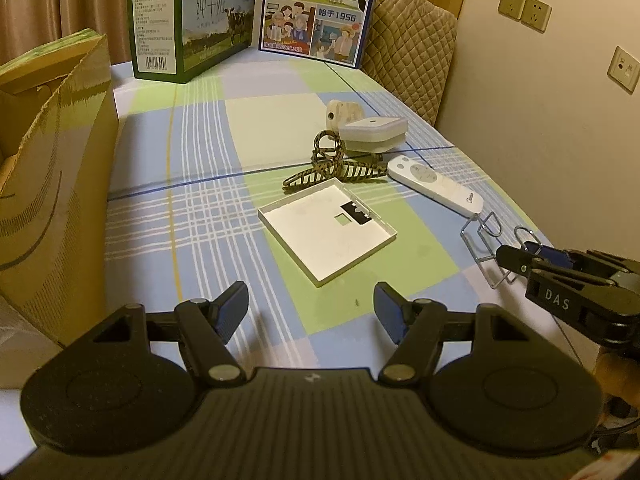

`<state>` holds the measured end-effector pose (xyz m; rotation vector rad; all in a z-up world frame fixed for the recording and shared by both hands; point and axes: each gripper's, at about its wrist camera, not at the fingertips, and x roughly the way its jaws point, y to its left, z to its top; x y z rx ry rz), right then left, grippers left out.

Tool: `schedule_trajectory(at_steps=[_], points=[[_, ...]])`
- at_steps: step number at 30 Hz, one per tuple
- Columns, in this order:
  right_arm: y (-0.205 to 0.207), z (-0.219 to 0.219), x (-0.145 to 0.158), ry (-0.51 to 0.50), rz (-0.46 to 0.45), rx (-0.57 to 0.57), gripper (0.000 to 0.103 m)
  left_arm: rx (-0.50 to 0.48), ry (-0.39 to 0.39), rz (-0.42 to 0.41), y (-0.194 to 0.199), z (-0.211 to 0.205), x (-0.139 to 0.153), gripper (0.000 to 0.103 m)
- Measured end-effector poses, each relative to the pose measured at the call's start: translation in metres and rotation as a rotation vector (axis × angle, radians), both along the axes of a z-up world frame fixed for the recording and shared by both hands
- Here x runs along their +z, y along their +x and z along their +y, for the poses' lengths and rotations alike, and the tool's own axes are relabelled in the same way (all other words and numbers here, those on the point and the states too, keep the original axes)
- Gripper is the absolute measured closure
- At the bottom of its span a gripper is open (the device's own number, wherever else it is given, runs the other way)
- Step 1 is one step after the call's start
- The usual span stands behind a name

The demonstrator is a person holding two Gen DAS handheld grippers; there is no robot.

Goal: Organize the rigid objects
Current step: 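Grasp the silver wire stand with the right gripper, then lift the wire stand with the right gripper while the left grasps the white square frame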

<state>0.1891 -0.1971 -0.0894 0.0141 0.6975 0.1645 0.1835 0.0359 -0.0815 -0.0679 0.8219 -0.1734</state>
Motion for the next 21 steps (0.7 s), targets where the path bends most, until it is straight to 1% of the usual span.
schedule_trajectory(at_steps=[8, 13, 17, 21], points=[[-0.003, 0.003, 0.001, 0.001, -0.004, 0.033, 0.079, -0.004, 0.004, 0.004, 0.001, -0.001, -0.002, 0.038], [-0.005, 0.006, 0.008, 0.014, -0.02, 0.059, 0.079, -0.005, 0.008, 0.004, 0.002, -0.001, -0.003, 0.038], [-0.002, 0.012, 0.011, 0.035, -0.028, 0.095, 0.079, -0.002, 0.009, 0.004, 0.003, -0.001, -0.004, 0.038], [0.01, 0.025, 0.01, 0.027, -0.041, 0.149, 0.079, -0.002, 0.009, 0.001, 0.003, -0.001, -0.003, 0.038]])
